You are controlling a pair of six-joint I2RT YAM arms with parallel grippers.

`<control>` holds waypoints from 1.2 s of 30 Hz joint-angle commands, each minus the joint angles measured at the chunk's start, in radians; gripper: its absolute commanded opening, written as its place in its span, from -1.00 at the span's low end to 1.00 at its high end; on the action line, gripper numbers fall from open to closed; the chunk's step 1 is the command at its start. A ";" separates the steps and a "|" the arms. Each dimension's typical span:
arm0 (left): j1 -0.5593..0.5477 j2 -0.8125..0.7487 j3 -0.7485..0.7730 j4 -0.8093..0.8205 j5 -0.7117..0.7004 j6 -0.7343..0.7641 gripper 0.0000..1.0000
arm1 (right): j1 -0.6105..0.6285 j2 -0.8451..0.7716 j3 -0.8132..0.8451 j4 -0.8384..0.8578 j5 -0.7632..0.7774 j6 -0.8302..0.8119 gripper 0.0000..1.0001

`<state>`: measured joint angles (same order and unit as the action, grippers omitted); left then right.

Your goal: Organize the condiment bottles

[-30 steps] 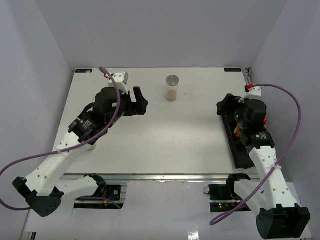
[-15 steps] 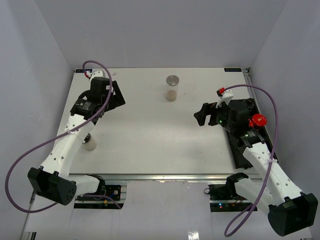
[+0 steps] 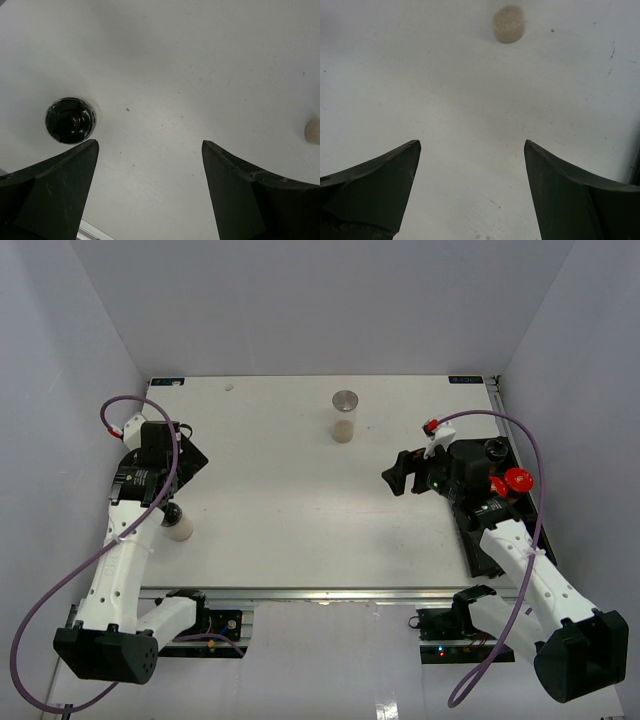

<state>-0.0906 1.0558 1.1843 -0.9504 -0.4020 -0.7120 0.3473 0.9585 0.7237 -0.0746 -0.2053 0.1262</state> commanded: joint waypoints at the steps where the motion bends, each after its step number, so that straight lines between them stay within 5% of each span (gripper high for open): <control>1: 0.055 -0.016 -0.012 -0.035 -0.021 -0.062 0.94 | 0.002 0.008 0.003 0.062 -0.017 -0.014 0.80; 36: 0.139 -0.041 -0.211 -0.109 -0.173 -0.295 0.93 | 0.001 -0.040 -0.046 0.073 -0.020 -0.020 0.80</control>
<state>0.0307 1.0034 0.9889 -1.0508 -0.5237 -0.9692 0.3473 0.9372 0.6987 -0.0489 -0.2137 0.1219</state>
